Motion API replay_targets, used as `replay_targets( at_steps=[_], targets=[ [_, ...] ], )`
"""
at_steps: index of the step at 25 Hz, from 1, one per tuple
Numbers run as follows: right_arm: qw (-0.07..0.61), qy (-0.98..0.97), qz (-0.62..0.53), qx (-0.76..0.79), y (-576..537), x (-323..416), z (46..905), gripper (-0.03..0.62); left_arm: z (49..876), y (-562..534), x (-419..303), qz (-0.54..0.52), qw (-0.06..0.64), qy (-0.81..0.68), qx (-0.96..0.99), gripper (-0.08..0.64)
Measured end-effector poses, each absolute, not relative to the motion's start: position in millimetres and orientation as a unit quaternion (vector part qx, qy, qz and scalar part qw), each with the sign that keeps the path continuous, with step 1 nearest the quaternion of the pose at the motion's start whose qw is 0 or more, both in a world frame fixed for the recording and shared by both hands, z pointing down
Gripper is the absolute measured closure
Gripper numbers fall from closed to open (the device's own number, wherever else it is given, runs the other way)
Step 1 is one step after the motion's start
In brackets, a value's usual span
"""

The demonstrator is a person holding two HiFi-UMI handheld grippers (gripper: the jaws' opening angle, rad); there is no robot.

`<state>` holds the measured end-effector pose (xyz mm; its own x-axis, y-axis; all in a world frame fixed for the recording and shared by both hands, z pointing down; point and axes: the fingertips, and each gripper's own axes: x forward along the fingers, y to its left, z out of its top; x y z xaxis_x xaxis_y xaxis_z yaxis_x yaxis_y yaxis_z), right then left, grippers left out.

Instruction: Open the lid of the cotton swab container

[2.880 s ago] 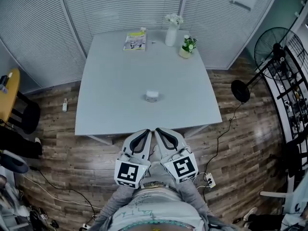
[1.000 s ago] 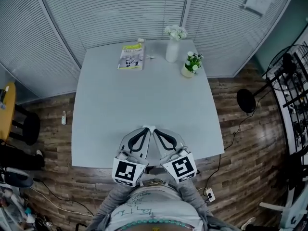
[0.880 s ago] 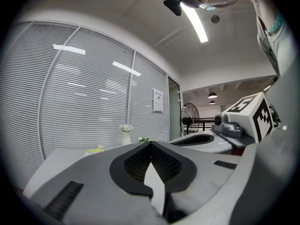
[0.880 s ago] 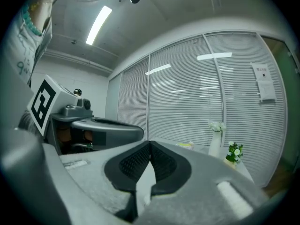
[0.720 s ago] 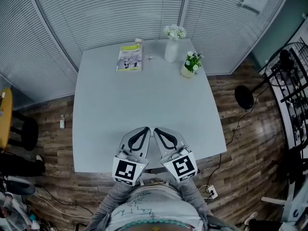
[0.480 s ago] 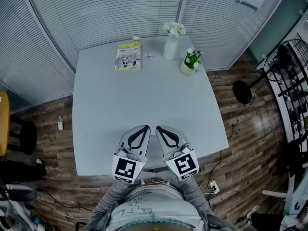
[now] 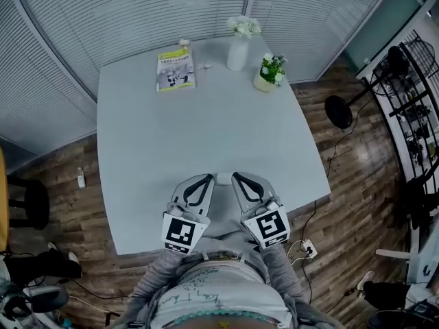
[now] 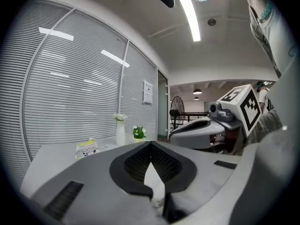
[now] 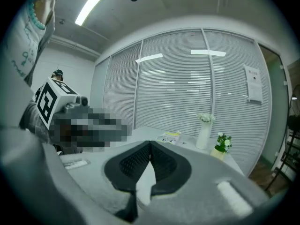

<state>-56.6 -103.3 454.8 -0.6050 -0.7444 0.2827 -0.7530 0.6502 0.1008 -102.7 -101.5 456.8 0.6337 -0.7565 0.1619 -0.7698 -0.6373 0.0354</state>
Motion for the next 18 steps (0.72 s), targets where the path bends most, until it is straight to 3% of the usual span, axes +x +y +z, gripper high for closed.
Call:
replay_targets(
  at_steps=[18],
  targets=[
    [0.241,-0.91,0.019,0.336,-126,-23,528,0.592,533,-118,-80,0.132,0.092,-0.424,0.891,0.561]
  ],
)
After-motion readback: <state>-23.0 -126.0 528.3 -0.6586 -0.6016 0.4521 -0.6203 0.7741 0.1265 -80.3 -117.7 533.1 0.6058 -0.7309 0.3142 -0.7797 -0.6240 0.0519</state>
